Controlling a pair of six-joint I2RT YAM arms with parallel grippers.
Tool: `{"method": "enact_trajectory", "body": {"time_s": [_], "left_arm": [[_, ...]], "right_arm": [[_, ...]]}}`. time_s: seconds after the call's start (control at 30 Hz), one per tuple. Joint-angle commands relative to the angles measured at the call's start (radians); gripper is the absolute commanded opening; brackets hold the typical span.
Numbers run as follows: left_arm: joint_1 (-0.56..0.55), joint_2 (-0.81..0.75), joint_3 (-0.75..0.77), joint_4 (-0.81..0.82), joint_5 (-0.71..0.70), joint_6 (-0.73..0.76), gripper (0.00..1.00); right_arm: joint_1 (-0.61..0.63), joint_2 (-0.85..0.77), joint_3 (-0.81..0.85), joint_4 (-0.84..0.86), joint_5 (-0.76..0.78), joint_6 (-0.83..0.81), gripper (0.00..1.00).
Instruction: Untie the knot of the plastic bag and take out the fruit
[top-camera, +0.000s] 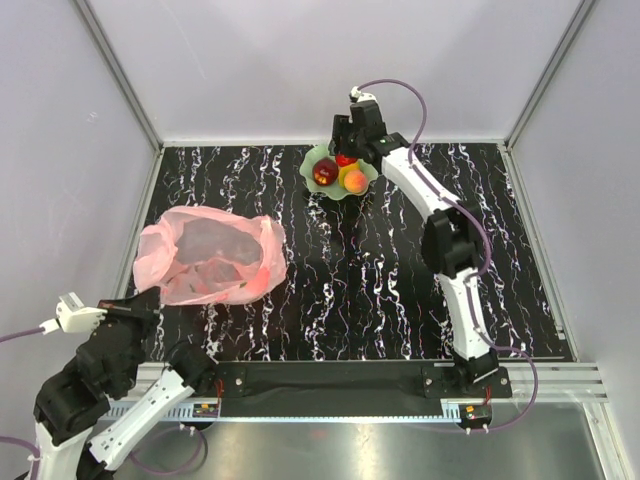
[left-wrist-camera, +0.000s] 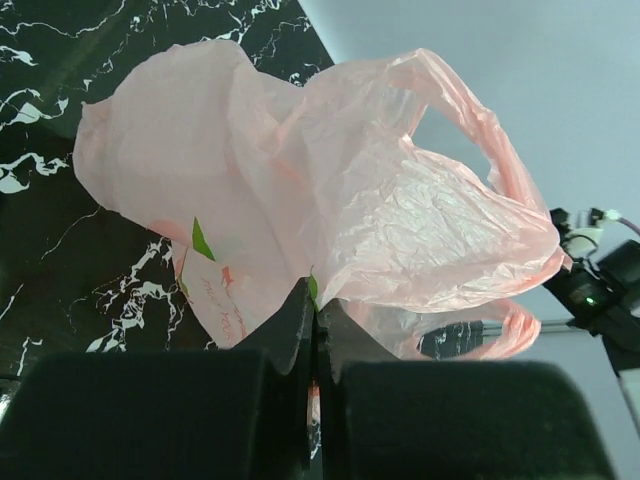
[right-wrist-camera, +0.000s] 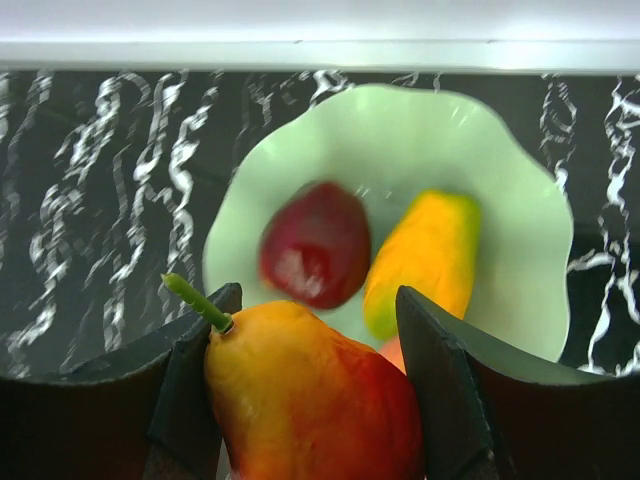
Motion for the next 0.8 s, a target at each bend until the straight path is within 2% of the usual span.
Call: {"method": "enact_trajectory", "body": {"time_s": [0.0,0.13,0.17,0.23,0.27,0.33,0.4,0.43,0.47,0.67,0.77], "left_arm": [[-0.002,-0.011,-0.015,0.04,-0.041,0.018,0.0],[-0.004,-0.037,-0.064,0.126,0.014,0.062,0.0],[-0.004,-0.04,-0.081,0.141,0.043,0.072,0.0],[-0.002,-0.043,-0.098,0.183,0.068,0.104,0.0],[-0.002,-0.042,-0.102,0.192,0.083,0.109,0.0],[-0.002,-0.039,-0.11,0.2,0.091,0.116,0.0],[-0.002,-0.037,-0.119,0.206,0.1,0.121,0.0],[-0.004,-0.036,-0.122,0.212,0.103,0.122,0.0],[-0.004,-0.036,-0.125,0.217,0.112,0.124,0.0],[-0.002,-0.031,-0.142,0.255,0.157,0.158,0.01],[-0.002,-0.023,-0.145,0.277,0.177,0.184,0.01]], "right_arm": [[-0.015,0.088,0.211,-0.031,0.063,-0.032,0.07],[-0.026,0.252,0.391,-0.058,0.08,-0.051,0.15],[-0.029,0.266,0.414,-0.052,0.088,-0.052,0.33],[-0.038,0.279,0.402,-0.005,0.082,-0.051,0.41],[-0.043,0.277,0.376,0.017,0.064,-0.052,0.53],[-0.051,0.282,0.366,0.049,0.033,-0.055,0.62],[-0.055,0.285,0.371,0.057,-0.002,-0.054,0.81],[-0.055,0.285,0.37,0.067,-0.015,-0.055,0.95],[-0.055,0.285,0.365,0.075,-0.044,-0.058,1.0],[-0.055,0.253,0.351,0.103,-0.096,-0.08,1.0],[-0.055,0.176,0.269,0.133,-0.099,-0.081,1.0]]}}
